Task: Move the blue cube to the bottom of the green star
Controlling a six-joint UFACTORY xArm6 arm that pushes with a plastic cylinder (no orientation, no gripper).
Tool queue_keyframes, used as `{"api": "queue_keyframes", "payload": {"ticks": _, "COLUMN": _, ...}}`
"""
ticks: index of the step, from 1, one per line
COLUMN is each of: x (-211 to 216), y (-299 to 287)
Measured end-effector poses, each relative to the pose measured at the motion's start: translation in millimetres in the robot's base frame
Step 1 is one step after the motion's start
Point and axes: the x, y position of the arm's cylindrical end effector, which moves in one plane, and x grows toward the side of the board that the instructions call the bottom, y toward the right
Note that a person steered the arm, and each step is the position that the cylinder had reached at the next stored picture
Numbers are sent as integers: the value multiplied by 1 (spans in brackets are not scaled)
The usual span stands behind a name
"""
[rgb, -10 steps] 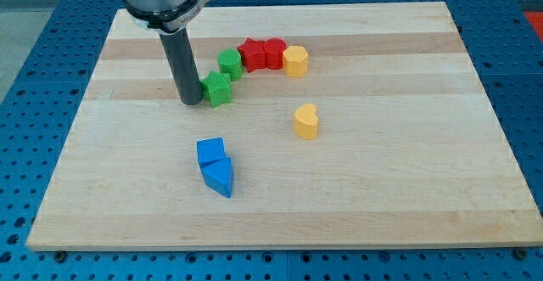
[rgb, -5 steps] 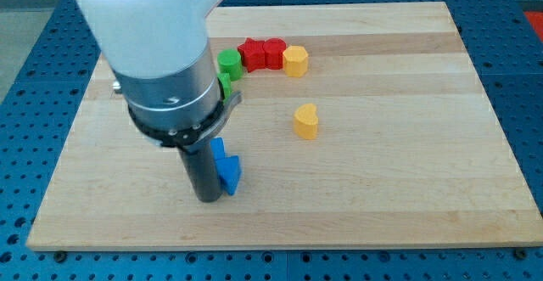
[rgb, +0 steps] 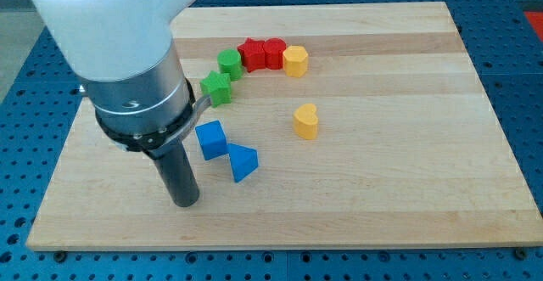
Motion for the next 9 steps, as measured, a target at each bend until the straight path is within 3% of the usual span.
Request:
{"api": "queue_keyframes", "payload": {"ticks": 1, "x": -44, "y": -1}}
{"api": "queue_keyframes", "payload": {"ticks": 3, "x": -52, "y": -1}}
{"api": "queue_keyframes", "payload": {"ticks": 4, "x": -80, "y": 2}}
{"api": "queue_keyframes", "payload": {"ticks": 7, "x": -94, "y": 2}}
{"api": "queue_keyframes", "payload": {"ticks": 9, "x": -47, "y": 2}}
